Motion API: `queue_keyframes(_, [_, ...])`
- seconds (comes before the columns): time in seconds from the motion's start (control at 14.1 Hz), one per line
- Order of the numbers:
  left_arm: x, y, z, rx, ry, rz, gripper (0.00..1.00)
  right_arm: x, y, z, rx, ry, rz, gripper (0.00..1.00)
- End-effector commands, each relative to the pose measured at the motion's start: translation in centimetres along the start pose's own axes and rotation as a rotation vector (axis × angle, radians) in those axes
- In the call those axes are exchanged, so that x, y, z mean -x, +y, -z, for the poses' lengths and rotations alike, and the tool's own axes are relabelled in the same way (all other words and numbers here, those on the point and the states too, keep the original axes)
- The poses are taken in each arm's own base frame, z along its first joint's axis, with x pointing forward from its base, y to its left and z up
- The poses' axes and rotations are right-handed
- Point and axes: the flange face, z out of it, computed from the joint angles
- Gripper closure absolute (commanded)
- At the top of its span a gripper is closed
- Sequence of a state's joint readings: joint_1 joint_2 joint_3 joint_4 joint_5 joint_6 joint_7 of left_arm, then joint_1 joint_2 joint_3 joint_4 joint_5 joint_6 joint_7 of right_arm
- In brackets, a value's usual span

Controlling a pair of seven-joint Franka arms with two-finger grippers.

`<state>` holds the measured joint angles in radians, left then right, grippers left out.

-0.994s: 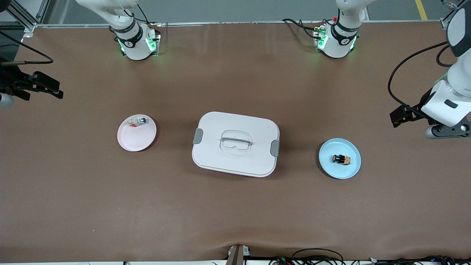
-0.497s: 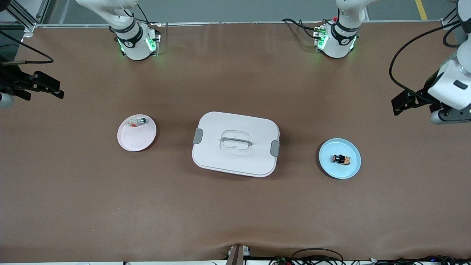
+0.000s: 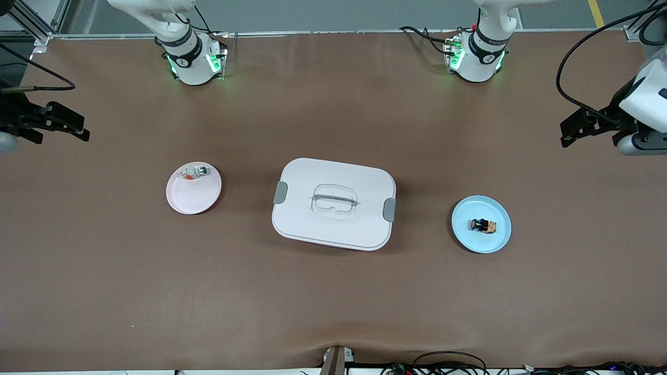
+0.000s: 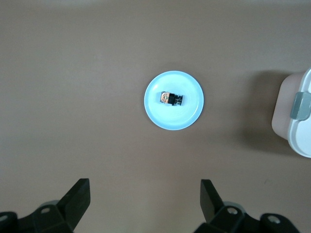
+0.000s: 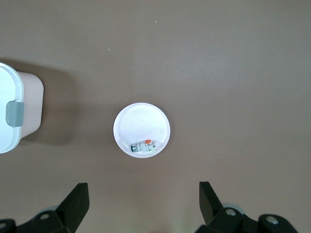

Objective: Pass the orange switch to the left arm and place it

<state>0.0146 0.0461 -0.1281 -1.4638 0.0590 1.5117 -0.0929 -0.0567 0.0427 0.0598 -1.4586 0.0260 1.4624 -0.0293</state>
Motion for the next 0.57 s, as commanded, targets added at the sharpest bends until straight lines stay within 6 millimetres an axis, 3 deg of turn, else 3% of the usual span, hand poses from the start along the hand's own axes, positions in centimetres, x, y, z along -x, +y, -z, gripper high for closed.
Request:
queue_keyframes(0.0, [2.3,0.2,0.1,0.041,-0.006,-0.010,0.00,0.6,0.2,0.5,-0.014,0.035,0.007,0.00])
queue_keyframes(0.5, [5.6,0.2,0.4,0.046,-0.005,-0.005,0.00,0.3,0.2,0.5,-0.013,0.060,0.010,0.00])
